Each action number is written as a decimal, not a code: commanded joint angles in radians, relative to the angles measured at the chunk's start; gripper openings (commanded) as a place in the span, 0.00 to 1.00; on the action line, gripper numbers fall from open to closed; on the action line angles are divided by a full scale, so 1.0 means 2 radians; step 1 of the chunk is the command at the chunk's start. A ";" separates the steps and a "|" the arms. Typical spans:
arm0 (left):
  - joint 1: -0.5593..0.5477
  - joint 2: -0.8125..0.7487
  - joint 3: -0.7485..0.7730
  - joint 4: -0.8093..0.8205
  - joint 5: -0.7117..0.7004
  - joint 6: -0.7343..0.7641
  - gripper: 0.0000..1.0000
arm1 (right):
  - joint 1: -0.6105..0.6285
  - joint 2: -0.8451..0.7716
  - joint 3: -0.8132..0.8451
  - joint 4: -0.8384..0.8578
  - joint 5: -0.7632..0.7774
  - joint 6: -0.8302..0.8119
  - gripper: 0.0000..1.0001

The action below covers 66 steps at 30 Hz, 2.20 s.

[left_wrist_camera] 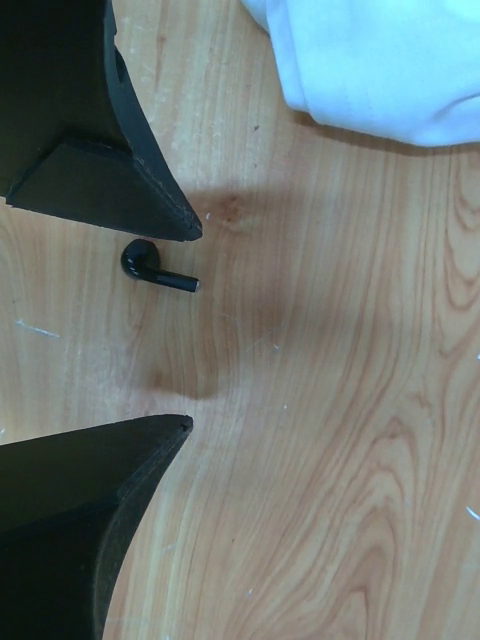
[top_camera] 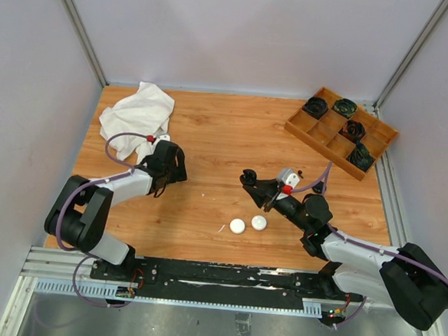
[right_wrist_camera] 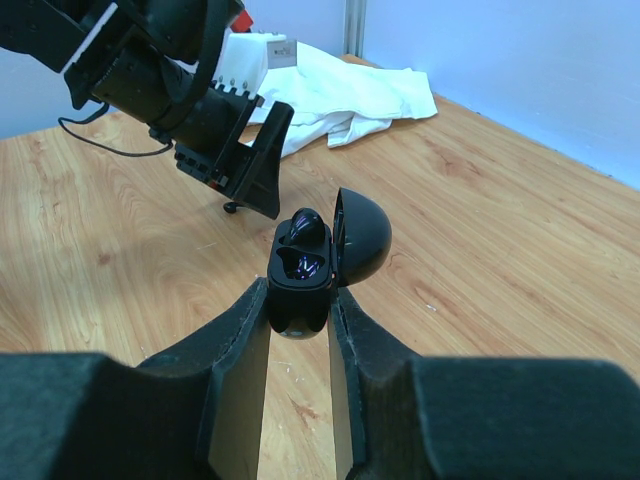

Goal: Insert the wireless bluetooth earbuds into the charging case
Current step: Pick up the earbud from the center of the board.

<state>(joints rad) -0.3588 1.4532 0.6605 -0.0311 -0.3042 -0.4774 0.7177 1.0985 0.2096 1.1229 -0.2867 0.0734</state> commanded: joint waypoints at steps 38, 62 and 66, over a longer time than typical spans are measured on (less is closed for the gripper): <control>0.006 -0.036 -0.005 -0.067 0.108 0.009 0.68 | -0.002 -0.015 -0.004 0.000 -0.004 -0.010 0.01; 0.028 -0.108 -0.055 -0.072 0.036 -0.152 0.65 | -0.002 -0.038 -0.010 -0.011 0.001 -0.014 0.01; 0.031 -0.092 -0.053 -0.059 0.045 -0.143 0.65 | -0.002 -0.038 -0.010 -0.012 0.002 -0.014 0.01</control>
<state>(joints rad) -0.3084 1.2446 0.5495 -0.2062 -0.2008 -0.7464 0.7177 1.0378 0.2020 1.0782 -0.2871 0.0643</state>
